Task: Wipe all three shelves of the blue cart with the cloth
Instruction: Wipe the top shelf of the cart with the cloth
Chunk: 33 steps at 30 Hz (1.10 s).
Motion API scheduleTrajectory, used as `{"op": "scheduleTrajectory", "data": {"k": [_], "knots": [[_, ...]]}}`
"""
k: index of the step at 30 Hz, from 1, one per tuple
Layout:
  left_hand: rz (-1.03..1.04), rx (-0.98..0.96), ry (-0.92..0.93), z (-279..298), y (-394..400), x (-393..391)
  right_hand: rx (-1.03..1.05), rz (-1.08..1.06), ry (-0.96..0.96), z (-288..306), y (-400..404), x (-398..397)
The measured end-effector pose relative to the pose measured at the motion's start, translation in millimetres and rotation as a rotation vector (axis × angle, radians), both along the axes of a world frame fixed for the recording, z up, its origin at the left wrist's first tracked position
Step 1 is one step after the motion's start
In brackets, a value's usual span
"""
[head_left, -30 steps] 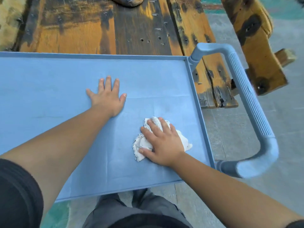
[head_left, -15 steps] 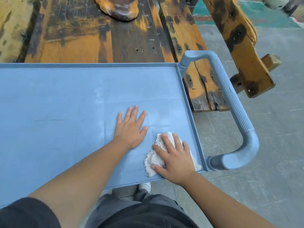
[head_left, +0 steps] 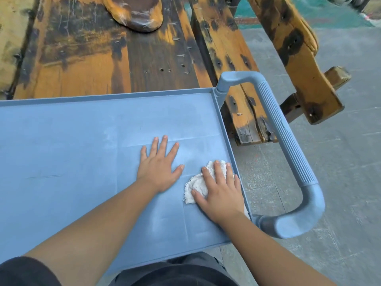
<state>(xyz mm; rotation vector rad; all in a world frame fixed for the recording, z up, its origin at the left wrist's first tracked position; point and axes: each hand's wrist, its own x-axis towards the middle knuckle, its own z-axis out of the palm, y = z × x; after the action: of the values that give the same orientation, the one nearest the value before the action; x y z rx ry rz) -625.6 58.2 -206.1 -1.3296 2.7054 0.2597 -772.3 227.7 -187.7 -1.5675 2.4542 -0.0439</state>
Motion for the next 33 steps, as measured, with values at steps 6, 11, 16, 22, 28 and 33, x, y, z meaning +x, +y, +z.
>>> {"op": "scheduleTrajectory", "data": {"k": [6,11,16,22,28,33], "knots": [[-0.006,0.012,-0.003,0,-1,2,-0.009,0.006,0.001,-6,-55,-17],[0.006,0.013,0.016,-1,-1,3,-0.038,0.046,0.012,-8,-141,-44],[0.011,0.018,0.033,-3,-1,3,-0.068,0.047,0.016,-10,-233,-74],[0.008,0.017,0.052,-6,0,3,-0.079,0.007,0.045,-13,-280,-87],[-0.005,0.023,0.034,-6,1,3,-0.009,0.067,0.101,-5,-271,-84],[0.008,0.065,0.053,-1,0,6,0.026,0.320,0.048,1,-243,-71]]}}
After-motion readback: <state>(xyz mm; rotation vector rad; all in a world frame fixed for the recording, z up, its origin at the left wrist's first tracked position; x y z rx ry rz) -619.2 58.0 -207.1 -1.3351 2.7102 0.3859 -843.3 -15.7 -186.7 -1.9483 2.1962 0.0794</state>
